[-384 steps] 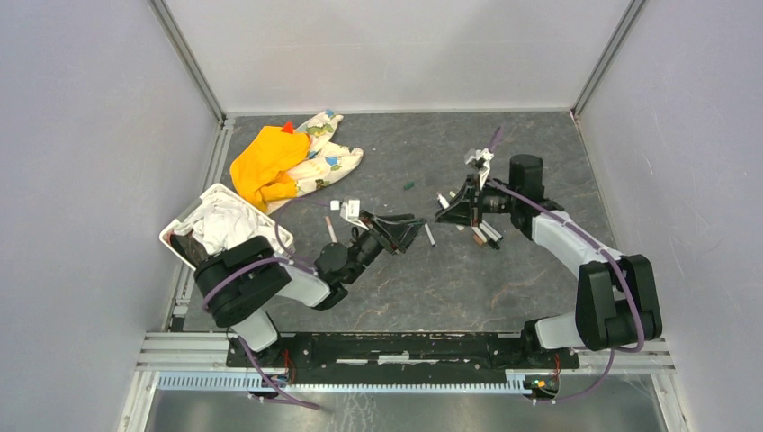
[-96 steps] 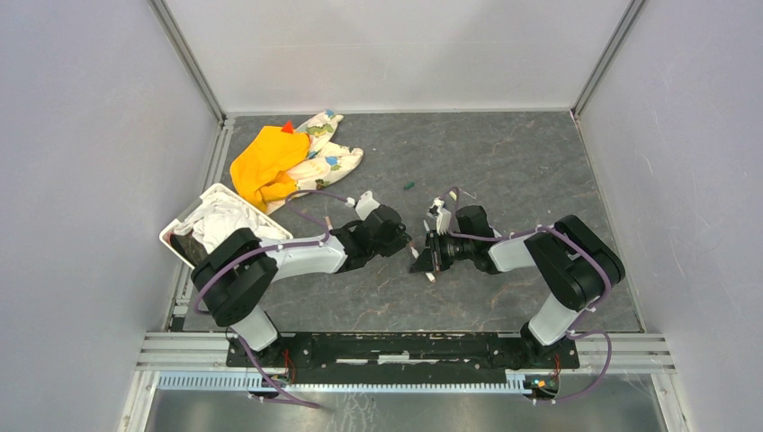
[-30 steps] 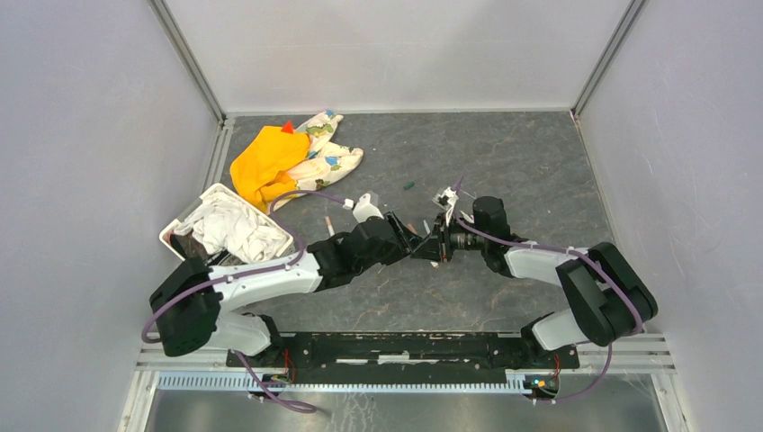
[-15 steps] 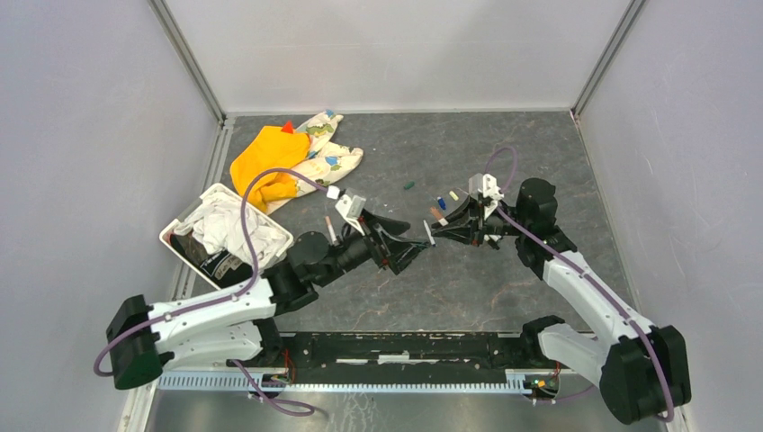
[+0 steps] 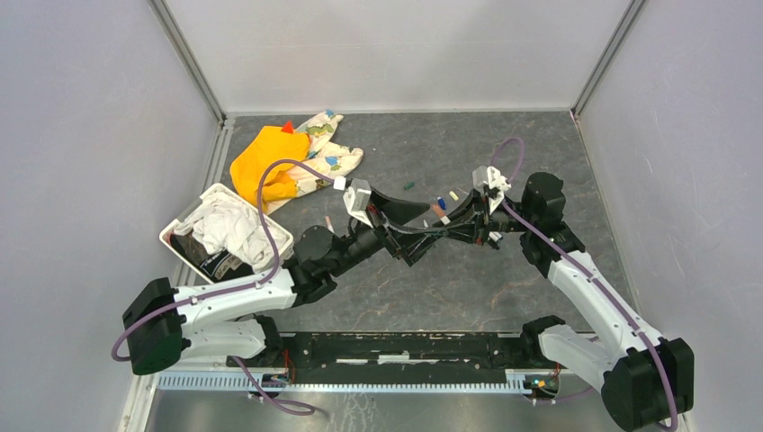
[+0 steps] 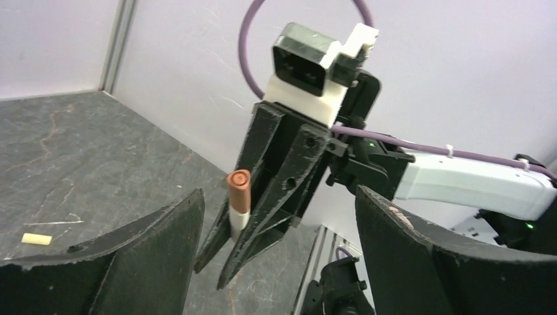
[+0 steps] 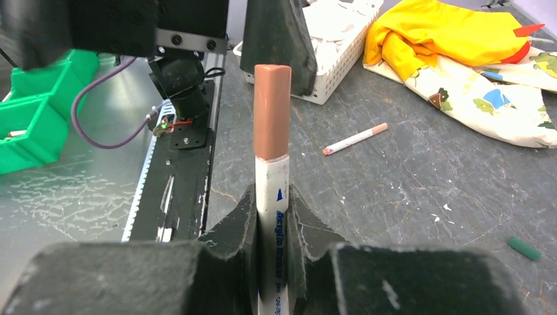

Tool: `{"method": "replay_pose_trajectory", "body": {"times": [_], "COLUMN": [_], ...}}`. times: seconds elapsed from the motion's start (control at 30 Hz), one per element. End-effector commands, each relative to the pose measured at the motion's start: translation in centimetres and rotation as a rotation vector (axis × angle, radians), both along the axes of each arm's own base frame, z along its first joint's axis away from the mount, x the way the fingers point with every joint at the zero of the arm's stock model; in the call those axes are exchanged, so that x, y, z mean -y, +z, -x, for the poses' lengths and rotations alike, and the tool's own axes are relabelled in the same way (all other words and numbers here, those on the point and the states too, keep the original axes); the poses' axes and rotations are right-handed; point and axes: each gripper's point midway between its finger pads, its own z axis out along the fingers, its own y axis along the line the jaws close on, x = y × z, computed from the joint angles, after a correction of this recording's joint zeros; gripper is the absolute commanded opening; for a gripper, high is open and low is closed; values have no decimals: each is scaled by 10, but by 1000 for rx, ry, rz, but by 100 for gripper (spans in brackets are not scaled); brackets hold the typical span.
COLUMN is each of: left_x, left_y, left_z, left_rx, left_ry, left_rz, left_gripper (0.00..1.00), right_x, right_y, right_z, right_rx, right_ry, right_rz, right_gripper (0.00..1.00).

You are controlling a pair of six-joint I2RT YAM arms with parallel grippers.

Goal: Insert the pens into the pen caps
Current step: Insert the pen cap onto the pen, then press the pen cap onto the pen.

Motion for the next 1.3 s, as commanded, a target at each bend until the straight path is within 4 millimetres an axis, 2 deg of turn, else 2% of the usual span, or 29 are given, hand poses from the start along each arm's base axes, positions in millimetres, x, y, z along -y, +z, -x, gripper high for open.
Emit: {"method": "replay_pose_trajectory", "body": {"times": [0.0,0.2,0.57,0.87,1.03,1.13,1.27], "left_x": [-1,6,15,25,35,27,16], "left_y": [15,8,12,1,-18,-34,-43], "left_z": [-23,-34,-36,-32,-9,1,11], "left_rx": [-30,-60,-59,-47,44,66,89], "left_ry": [102,136,120,79,-90,-225,-352], "left_rz": [43,21,35,-25,-125,-157,-171], "left_gripper": [81,71,57,3,2,2,2], "right_x": [-1,0,0,0,0,-1,-1], "right_y": [16,14,11,14,20,23,32], "right_z": [5,6,5,9,17,21,23], "right_rx": [8,0,-13,-18,-32,-47,-75], "right_ry": [12,11,6,22,54,74,87], "right_rz": [-44,-47,-50,-61,-82,-90,-111], "right_gripper": [0,0,0,0,0,0,0]}}
